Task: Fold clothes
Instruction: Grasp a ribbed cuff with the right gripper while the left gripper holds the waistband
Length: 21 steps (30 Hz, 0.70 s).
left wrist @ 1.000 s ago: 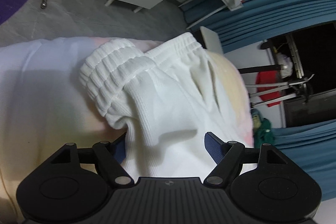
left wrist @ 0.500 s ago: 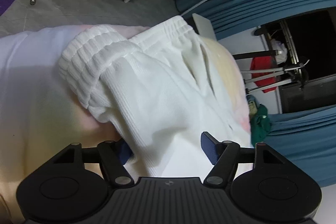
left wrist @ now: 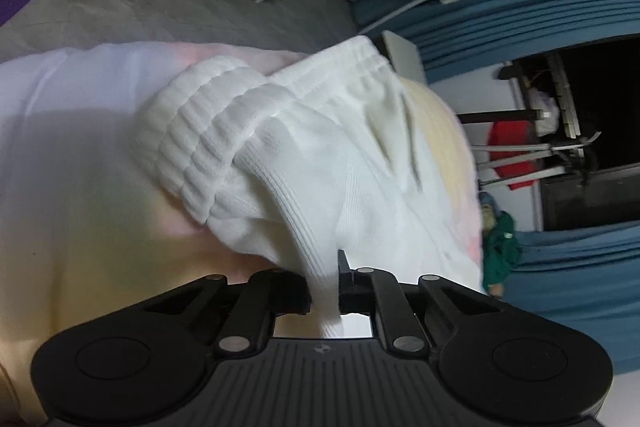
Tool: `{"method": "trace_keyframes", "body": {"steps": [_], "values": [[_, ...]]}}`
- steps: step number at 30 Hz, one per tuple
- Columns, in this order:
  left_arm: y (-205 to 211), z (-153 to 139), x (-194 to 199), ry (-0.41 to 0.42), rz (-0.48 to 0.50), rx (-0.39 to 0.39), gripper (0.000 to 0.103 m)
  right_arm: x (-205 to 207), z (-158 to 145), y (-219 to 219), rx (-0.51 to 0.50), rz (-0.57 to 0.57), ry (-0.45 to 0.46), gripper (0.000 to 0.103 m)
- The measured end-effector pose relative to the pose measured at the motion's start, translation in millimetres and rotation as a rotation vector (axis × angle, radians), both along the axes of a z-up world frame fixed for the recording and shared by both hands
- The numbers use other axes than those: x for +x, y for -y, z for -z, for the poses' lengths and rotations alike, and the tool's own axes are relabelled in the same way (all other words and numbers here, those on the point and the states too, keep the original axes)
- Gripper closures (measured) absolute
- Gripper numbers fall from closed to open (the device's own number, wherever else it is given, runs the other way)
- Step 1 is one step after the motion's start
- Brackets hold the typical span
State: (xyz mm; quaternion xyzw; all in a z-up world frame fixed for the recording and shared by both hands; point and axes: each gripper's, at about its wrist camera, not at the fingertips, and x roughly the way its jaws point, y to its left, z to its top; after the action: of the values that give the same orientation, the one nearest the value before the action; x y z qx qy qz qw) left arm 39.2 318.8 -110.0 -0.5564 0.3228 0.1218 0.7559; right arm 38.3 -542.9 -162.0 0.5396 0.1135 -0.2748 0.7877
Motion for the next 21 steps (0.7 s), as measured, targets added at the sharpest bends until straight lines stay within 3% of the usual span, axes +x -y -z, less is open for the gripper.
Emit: {"method": "trace_keyframes", "body": {"steps": [5,12,16,21], "values": [[3,-31,-15,0.074,0.016,0.096,0.098,-9,-13,-7,-0.086,0.009,-0.014,0.097],[-15,-78,-47,0.163,0.019,0.073,0.099,-17,-52,-12,-0.178,-0.010,0.010,0.098],[-15,-117,-22,0.198,0.049,0.132,0.099,5,-88,-13,-0.257,-0.038,0.013,0.098],[-20,-148,59,0.186,0.047,0.173,0.098,86,-129,-17,-0.380,-0.079,-0.055,0.098]]}}
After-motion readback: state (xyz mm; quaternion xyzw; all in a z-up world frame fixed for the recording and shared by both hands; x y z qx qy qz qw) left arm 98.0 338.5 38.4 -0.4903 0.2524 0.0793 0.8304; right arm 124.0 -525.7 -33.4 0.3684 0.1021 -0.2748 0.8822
